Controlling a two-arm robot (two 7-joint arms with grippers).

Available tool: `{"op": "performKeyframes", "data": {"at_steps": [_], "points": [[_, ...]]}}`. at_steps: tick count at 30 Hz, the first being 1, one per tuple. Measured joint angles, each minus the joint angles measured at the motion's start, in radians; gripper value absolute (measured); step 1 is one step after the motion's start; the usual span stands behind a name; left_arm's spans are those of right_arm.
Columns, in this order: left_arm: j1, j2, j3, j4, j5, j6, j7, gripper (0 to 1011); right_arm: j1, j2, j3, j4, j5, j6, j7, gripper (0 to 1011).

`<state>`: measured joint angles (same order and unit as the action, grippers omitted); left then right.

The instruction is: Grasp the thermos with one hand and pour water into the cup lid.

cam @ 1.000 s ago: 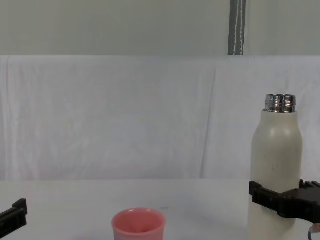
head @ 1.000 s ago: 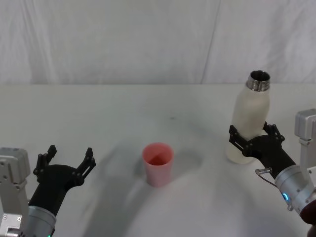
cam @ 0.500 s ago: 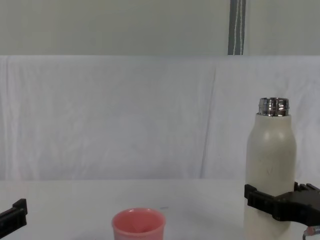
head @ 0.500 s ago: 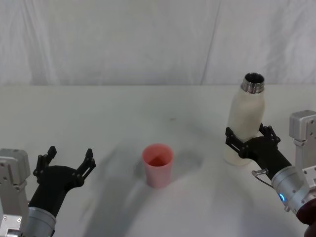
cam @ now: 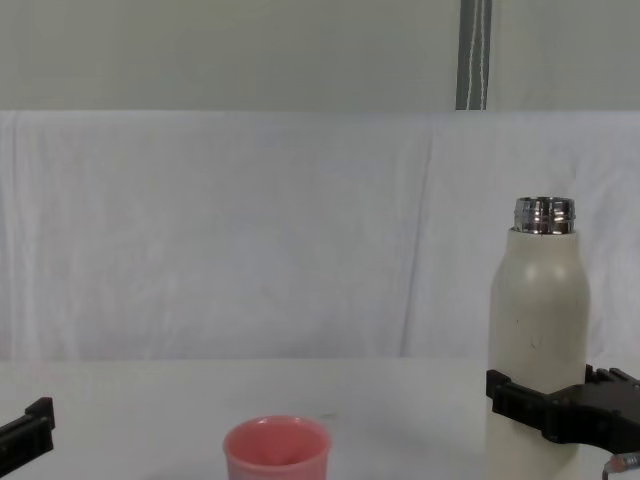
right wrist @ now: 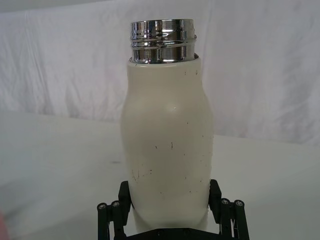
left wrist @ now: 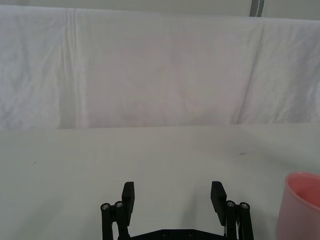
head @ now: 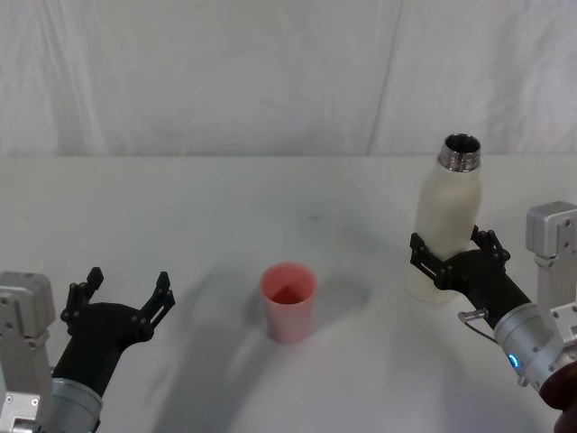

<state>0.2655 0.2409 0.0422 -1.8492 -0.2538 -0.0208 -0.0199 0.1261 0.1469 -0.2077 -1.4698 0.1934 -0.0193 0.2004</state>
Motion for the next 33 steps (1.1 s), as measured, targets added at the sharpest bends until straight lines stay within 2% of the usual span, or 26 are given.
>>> {"op": "performKeyframes", "data": {"at_steps": [33], "points": [[0.000, 0.000, 0.000, 0.000, 0.000, 0.000, 0.000, 1001, -0.001, 0.000, 0.001, 0.000, 0.000, 0.000, 0.000, 951]]}}
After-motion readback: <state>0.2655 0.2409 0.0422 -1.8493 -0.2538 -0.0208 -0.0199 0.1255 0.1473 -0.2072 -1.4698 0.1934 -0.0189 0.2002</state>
